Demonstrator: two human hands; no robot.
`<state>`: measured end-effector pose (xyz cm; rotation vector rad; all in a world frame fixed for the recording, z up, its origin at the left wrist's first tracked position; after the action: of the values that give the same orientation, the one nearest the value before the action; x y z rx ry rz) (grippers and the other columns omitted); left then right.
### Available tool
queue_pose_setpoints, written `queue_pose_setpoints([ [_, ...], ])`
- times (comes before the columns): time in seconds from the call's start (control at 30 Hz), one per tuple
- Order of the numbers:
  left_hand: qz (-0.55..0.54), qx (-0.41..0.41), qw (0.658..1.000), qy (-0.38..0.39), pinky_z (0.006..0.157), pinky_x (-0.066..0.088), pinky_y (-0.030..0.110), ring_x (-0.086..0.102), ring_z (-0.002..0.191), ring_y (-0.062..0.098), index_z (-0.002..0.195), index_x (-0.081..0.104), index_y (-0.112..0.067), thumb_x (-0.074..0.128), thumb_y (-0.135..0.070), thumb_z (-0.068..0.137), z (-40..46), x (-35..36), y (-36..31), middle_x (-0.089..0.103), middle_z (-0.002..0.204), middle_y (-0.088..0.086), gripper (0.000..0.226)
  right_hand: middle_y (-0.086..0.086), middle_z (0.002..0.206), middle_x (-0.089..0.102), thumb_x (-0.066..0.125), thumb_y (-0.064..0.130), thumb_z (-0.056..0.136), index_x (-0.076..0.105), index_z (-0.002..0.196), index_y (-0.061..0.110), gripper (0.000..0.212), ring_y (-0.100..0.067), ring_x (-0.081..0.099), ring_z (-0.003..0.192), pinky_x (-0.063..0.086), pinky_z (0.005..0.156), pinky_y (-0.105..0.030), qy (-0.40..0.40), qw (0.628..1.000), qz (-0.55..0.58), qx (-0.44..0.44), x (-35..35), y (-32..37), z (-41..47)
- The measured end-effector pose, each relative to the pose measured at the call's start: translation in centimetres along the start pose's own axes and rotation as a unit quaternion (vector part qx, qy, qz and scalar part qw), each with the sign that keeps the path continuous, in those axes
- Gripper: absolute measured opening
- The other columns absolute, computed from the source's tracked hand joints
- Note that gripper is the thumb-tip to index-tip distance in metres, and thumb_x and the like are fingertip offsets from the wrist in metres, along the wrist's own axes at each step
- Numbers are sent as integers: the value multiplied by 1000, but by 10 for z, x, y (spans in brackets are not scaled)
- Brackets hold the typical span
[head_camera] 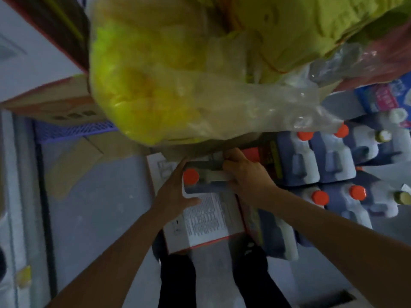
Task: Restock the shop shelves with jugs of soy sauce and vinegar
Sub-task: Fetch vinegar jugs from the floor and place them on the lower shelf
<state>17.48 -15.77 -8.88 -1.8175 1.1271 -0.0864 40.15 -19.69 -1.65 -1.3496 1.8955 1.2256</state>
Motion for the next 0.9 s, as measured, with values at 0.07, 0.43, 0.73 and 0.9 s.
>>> queue_pose_setpoints([
  [0.07,-57,-11,998,-9,117,38,36,39,142,9,161,19,-32,98,-34,61,-5,-10,5,35,161,-9,128,-6,140,41,66,24,90,64,113,16,25,-37,64,87,40,59,-34,-6,1000,9,-30,-2,16,0],
  [0.43,-100,11,978,-181,77,54,18,62,97,-7,116,47,-41,92,-40,51,-185,-168,-22,61,109,-21,79,-2,144,41,72,21,89,56,119,16,35,-16,49,129,44,98,-23,-41,963,199,-179,-68,189,-15],
  [0.73,-103,38,919,-379,79,56,19,68,97,0,122,53,-29,99,-24,41,-404,-348,-164,70,112,-19,93,7,166,20,85,34,83,6,161,46,112,-11,21,156,27,124,-29,-119,870,258,-402,-209,397,-67],
  [0.9,-76,61,868,-488,90,58,29,68,111,11,129,53,-27,95,-18,54,-542,-381,-275,70,121,-12,87,7,169,19,85,32,84,5,159,51,111,-6,17,156,18,127,-27,-121,808,272,-509,-323,493,-132],
])
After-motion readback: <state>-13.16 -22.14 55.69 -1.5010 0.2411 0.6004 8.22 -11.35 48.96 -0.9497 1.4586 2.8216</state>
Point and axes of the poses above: each hand's wrist, its own z-axis towards the middle knuckle, its own x-axis out of the palm, y = z × x, the point moved 2 cm from there along z, towards the middle knuckle
